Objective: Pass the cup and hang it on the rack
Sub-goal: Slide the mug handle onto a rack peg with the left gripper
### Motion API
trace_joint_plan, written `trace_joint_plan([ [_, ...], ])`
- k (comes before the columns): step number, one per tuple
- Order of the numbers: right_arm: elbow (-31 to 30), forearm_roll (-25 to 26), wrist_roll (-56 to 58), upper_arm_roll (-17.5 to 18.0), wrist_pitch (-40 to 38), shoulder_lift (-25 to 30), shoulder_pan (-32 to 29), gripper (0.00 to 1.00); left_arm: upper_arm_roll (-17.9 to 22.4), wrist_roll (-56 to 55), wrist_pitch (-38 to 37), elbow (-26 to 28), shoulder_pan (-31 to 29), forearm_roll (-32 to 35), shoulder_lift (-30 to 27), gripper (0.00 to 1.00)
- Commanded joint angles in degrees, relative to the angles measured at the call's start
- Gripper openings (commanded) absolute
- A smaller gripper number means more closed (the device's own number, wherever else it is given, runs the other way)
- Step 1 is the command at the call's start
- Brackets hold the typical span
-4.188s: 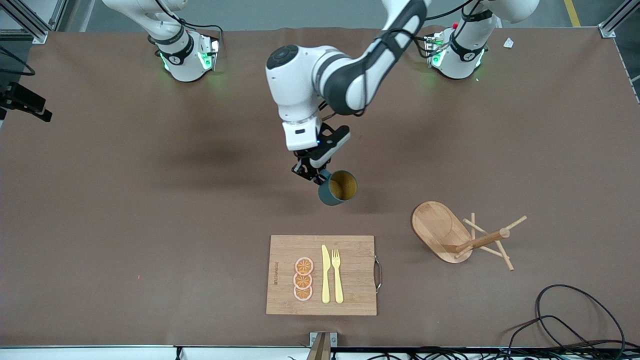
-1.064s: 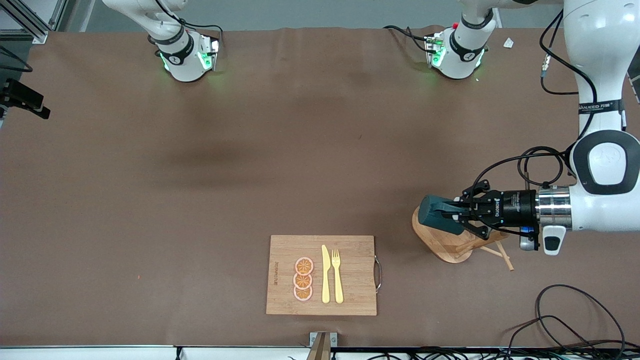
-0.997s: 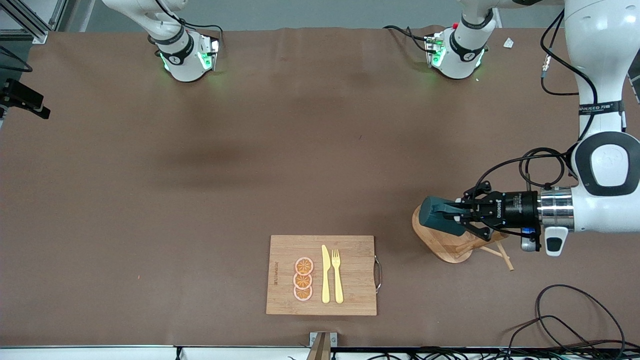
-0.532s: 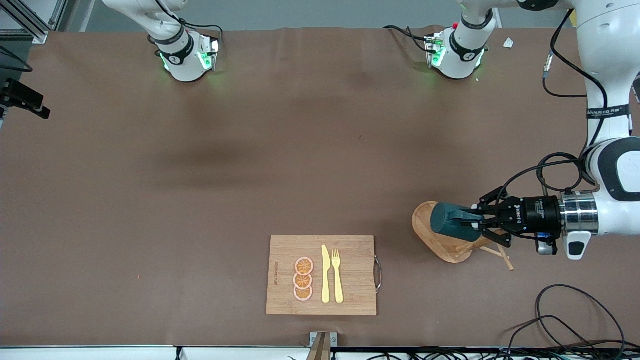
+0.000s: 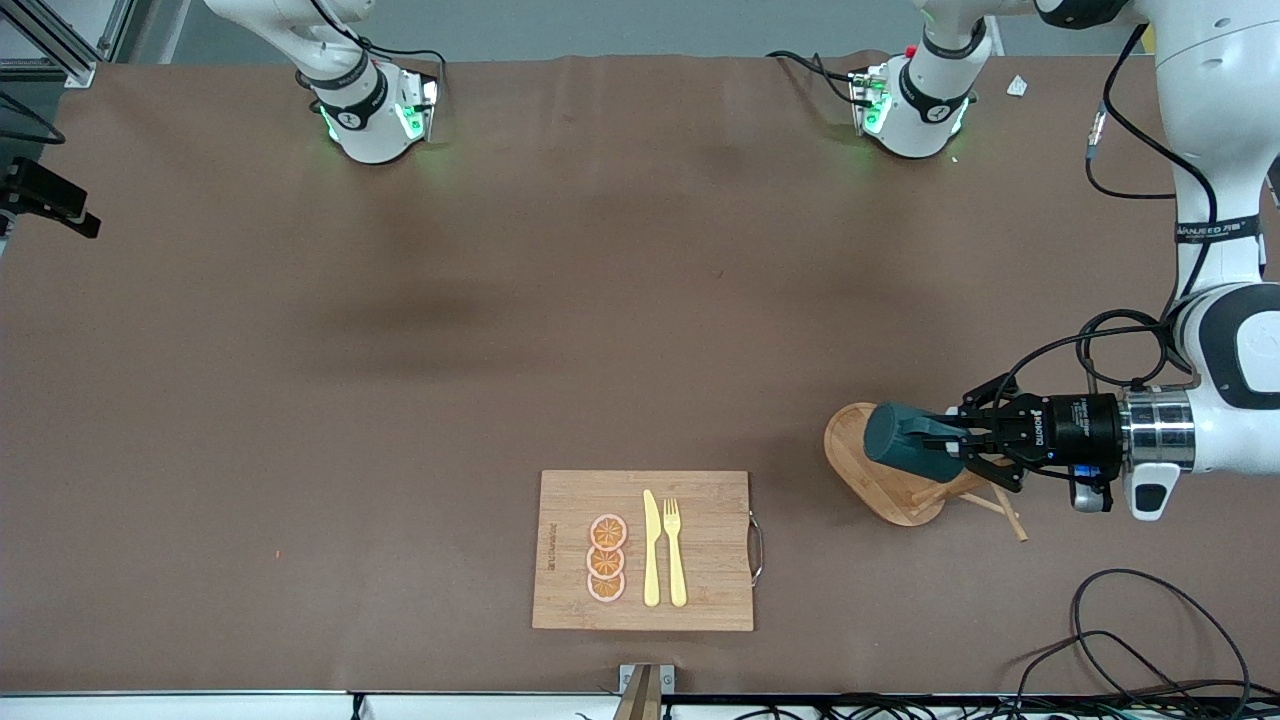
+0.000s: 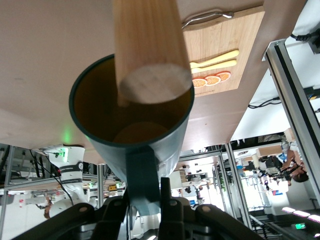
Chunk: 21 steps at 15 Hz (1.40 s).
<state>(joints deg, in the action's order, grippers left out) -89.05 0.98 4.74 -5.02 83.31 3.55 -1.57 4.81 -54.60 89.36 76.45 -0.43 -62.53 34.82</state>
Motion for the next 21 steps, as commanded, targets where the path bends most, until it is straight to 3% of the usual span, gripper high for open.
trace_joint_plan([
  [1,-1.0,0.0,0.7,0.6,-0.2,1.2,-0.9,1.00,-0.3,2.8,-2.6,-0.6,-1.8,-0.1,0.4,0.00],
  [18,-1.0,0.0,0.7,0.6,0.0,1.2,-0.9,1.00,-0.2,12.1,-2.9,-0.9,-4.1,-0.5,4.1,0.01],
  [21,-1.0,0.0,0.7,0.6,0.0,1.2,-0.9,1.00,-0.2,12.1,-2.7,-0.9,-4.1,-0.6,4.5,0.07],
])
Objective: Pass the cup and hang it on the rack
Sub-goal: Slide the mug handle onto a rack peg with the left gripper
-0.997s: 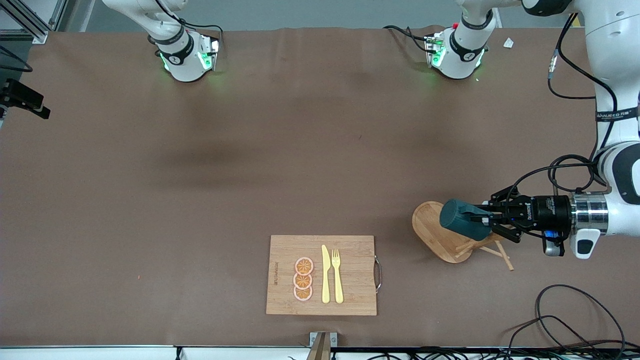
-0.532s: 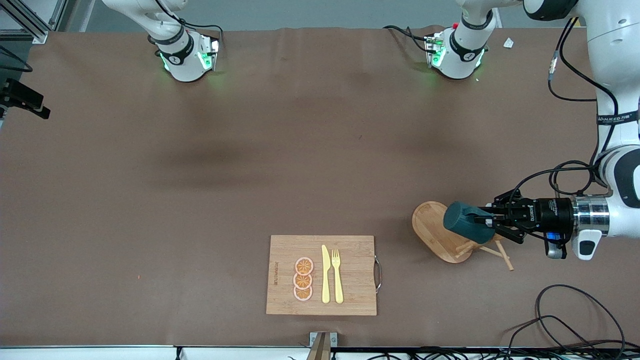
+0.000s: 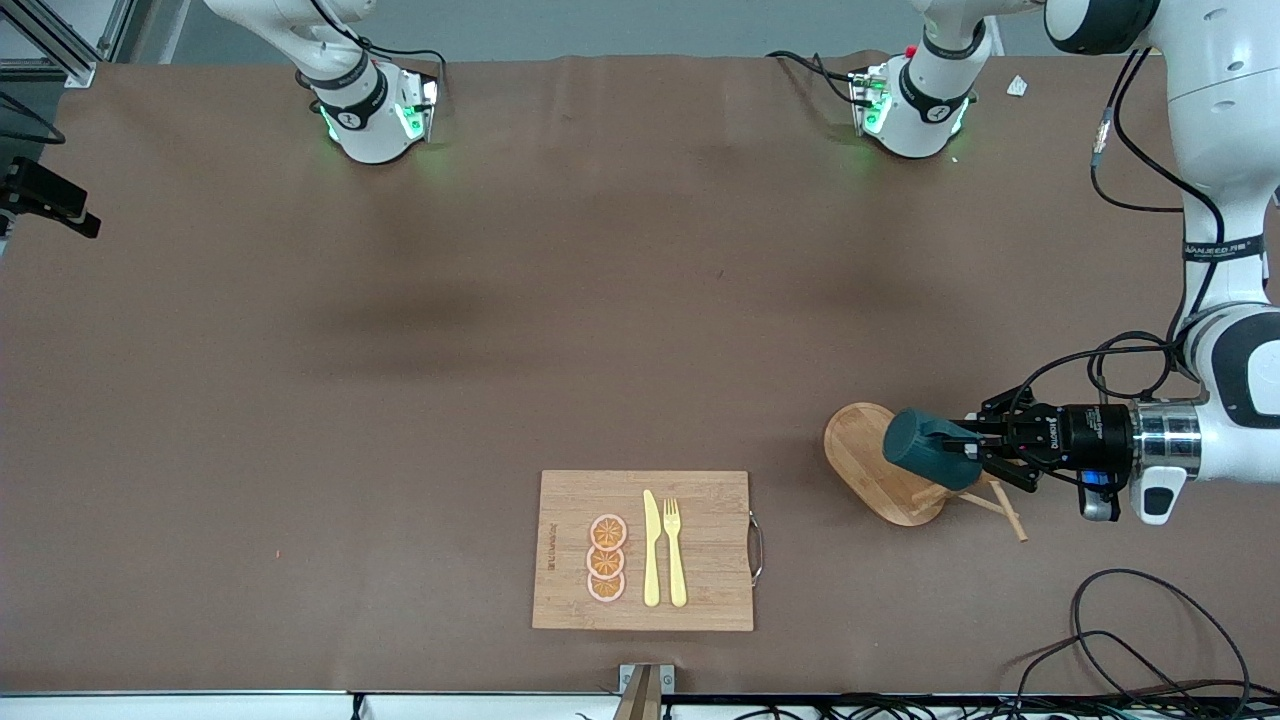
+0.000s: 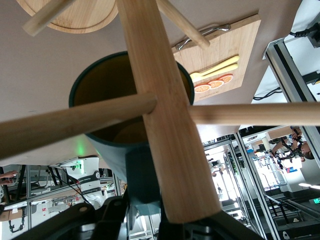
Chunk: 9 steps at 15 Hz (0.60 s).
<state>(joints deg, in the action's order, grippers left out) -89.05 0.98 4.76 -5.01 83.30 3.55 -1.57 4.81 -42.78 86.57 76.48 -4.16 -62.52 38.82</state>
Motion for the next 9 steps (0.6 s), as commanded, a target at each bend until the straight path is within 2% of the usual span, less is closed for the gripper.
trace_joint_plan([
  [1,-1.0,0.0,0.7,0.6,0.1,1.2,-0.9,1.00,-0.2,0.2,0.2,-0.9,-0.3,-0.6,0.5,0.09],
  [4,-1.0,0.0,0.7,0.6,0.1,1.2,-0.9,1.00,-0.1,0.2,0.2,-0.8,-1.5,-0.8,0.7,0.17],
  [5,-1.0,0.0,0.7,0.6,0.1,1.2,-0.9,1.00,-0.2,-0.3,0.2,-0.8,-1.4,-0.8,0.8,0.26],
  [9,-1.0,0.0,0.7,0.6,0.1,1.2,-0.9,1.00,-0.5,-2.6,0.1,-0.9,-1.2,-0.8,0.2,1.00],
])
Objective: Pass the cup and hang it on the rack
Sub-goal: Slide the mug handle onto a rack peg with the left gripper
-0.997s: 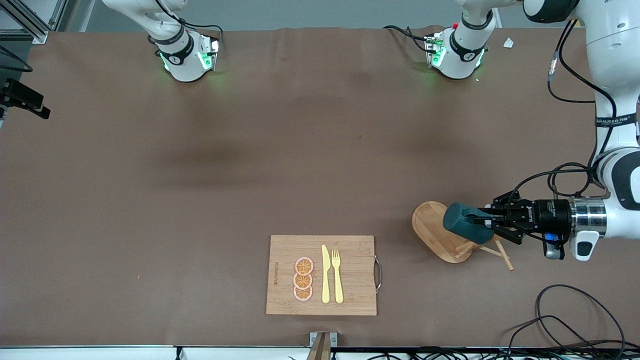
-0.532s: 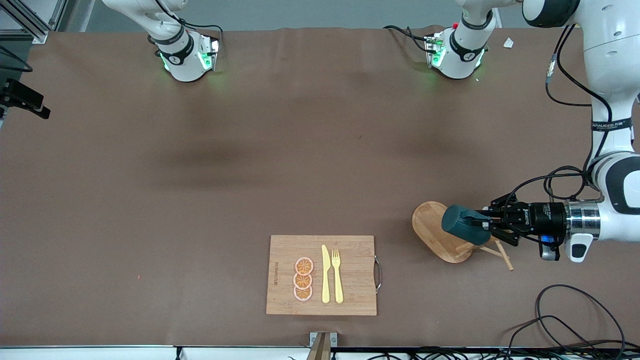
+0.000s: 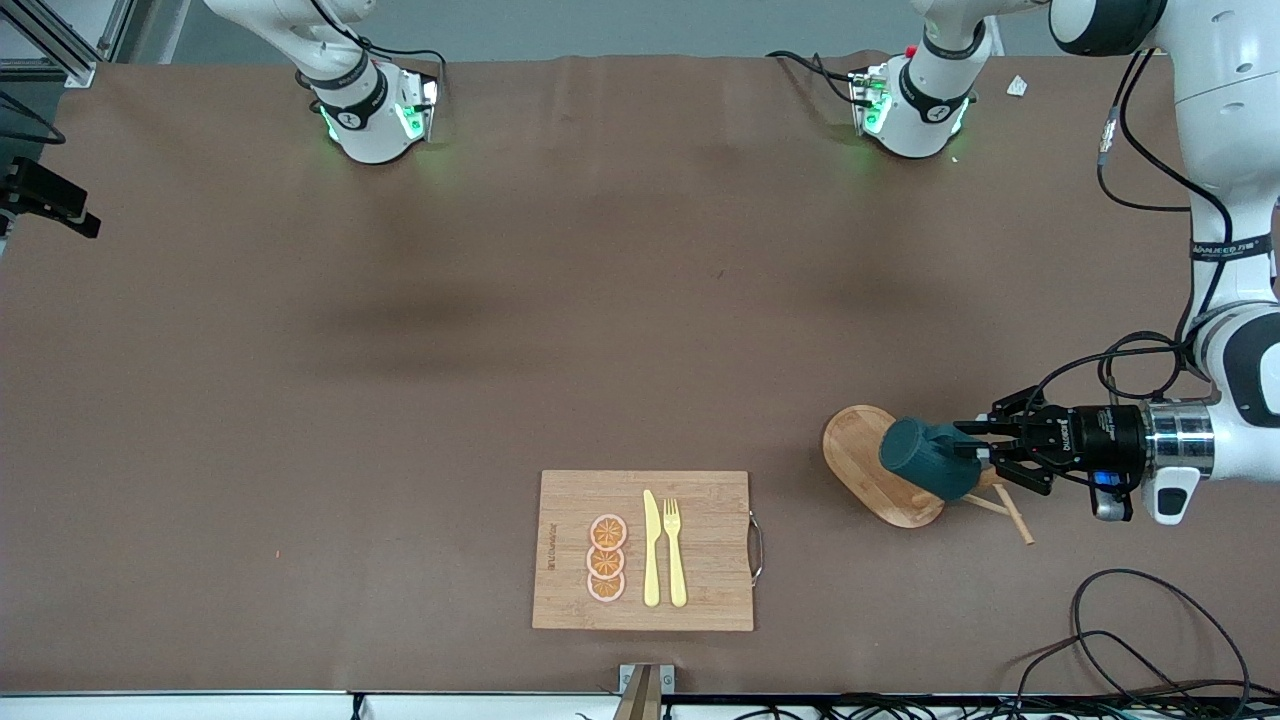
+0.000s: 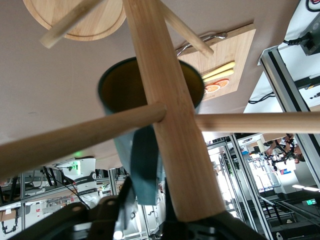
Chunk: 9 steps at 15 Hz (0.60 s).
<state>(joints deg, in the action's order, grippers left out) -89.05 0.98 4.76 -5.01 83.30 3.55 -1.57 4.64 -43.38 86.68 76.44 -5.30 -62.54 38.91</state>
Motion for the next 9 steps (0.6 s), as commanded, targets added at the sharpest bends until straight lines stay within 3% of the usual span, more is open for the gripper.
trace_joint_plan([
  [1,-1.0,0.0,0.7,0.6,0.1,1.2,-0.9,1.00,-0.4,-2.9,0.0,-0.9,0.1,-0.8,0.0,1.00],
  [6,-1.0,-0.1,0.7,0.7,0.1,1.2,-0.9,1.00,-0.9,-5.7,-0.5,-0.9,0.4,0.3,-4.9,1.00],
  [9,-1.1,0.0,0.7,0.7,0.1,1.2,-0.9,1.00,-1.9,-4.9,-0.7,-0.7,0.6,6.9,-10.6,1.00],
])
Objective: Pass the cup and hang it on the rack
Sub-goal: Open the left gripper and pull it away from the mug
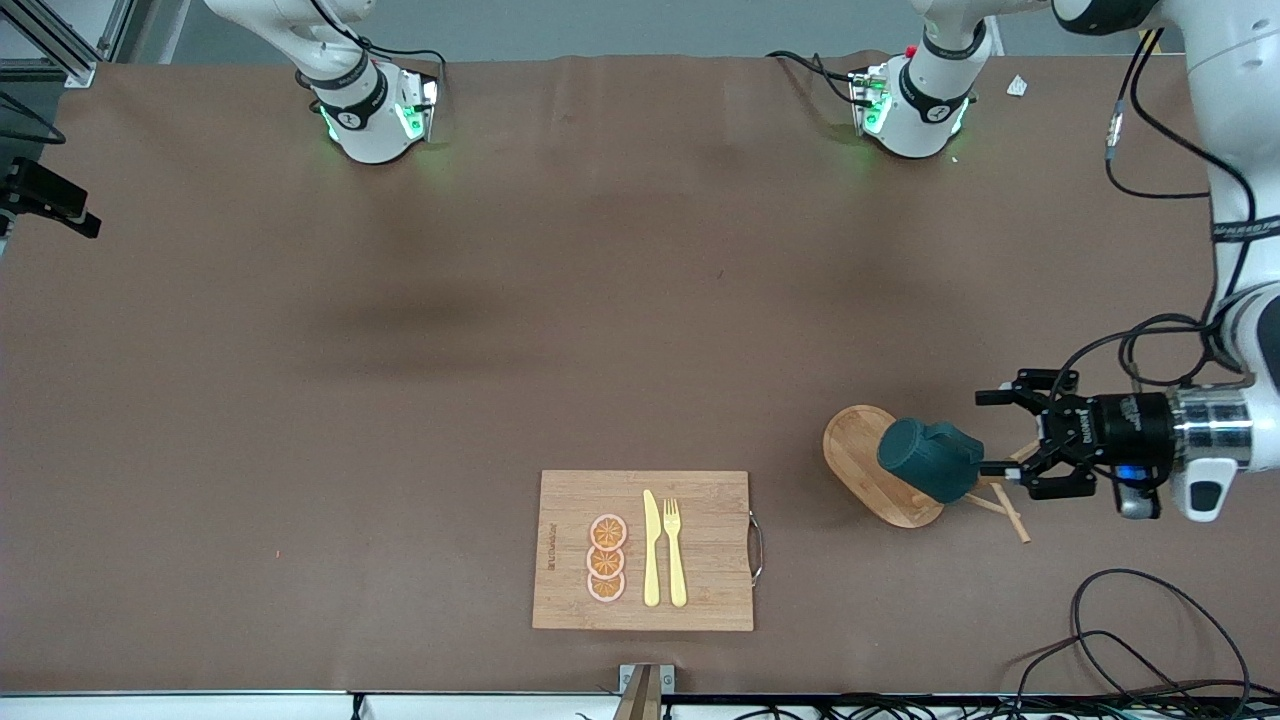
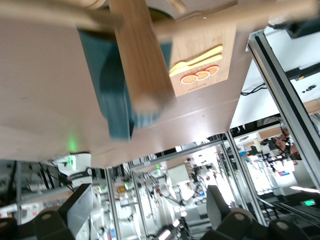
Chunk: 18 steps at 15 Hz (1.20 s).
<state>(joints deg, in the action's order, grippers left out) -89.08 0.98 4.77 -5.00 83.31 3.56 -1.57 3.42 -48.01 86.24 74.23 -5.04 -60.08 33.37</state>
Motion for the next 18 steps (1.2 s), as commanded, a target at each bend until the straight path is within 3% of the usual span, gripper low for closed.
trace_joint_plan([
  [1,-1.1,0.0,0.7,0.7,0.1,1.2,-0.9,1.00,-2.1,-0.3,-0.3,1.4,0.3,8.1,-6.8,1.00],
  [5,-1.1,-0.1,0.7,0.7,0.1,1.2,-0.9,1.00,-7.4,5.9,-0.2,1.4,0.1,19.4,-12.0,1.00],
  [12,-1.1,-0.1,0.9,0.7,0.5,1.2,-0.9,1.00,-13.4,27.7,0.5,1.4,0.4,54.2,-16.9,1.00],
  [18,-1.1,-1.7,-0.1,0.6,0.0,1.3,-1.0,1.00,-12.8,44.7,-0.2,1.4,-0.9,63.7,-21.4,1.00],
])
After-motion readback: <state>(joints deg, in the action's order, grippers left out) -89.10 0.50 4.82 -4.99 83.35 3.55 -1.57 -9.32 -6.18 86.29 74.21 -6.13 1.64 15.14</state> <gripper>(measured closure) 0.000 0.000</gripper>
